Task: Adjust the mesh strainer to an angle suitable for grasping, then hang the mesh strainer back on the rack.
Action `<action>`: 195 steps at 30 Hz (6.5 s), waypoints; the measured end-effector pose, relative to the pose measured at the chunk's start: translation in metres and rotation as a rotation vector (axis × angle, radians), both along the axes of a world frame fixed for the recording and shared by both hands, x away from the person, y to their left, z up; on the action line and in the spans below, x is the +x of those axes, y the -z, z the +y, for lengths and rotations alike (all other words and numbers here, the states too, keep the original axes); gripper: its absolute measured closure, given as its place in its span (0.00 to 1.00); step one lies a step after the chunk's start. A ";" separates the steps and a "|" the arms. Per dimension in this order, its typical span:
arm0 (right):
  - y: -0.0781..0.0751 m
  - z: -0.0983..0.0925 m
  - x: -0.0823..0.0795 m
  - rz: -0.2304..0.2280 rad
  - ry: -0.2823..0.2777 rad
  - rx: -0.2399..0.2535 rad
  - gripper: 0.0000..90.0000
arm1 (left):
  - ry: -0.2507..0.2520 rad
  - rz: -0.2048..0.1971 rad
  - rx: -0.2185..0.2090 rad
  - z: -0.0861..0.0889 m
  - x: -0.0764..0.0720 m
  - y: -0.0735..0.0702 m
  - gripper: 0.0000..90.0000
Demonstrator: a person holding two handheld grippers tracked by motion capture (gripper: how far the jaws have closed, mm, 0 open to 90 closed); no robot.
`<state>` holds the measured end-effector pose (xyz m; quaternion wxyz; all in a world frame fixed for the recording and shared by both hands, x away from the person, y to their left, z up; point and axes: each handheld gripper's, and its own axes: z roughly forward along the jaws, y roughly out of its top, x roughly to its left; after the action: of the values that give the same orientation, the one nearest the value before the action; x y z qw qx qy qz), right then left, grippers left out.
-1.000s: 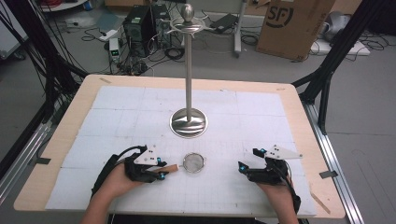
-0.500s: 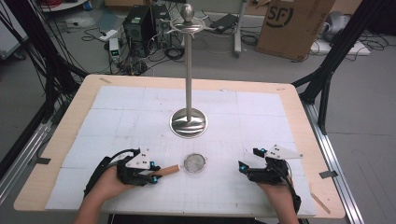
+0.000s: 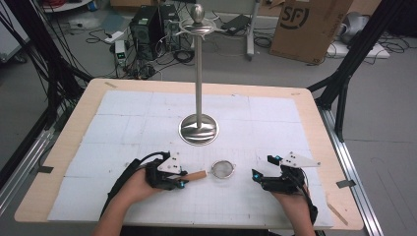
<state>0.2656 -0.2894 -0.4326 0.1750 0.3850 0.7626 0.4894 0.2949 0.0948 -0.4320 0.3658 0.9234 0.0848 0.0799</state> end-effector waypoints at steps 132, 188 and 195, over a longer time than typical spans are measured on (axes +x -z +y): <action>-0.005 0.007 0.000 -0.047 -0.049 -0.001 0.18 | -0.381 -0.074 -0.340 0.106 0.002 -0.026 0.27; 0.000 0.094 0.066 0.170 -0.335 -0.398 0.60 | -0.368 -0.069 -0.342 0.104 0.000 -0.026 0.27; -0.002 0.091 0.066 0.188 -0.311 -0.383 0.66 | -0.366 -0.066 -0.337 0.103 0.001 -0.025 0.27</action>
<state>0.3319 -0.1982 -0.4307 0.0957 0.2665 0.9043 0.3195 0.2957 0.1980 -0.4072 0.4965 0.8156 0.2507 0.1596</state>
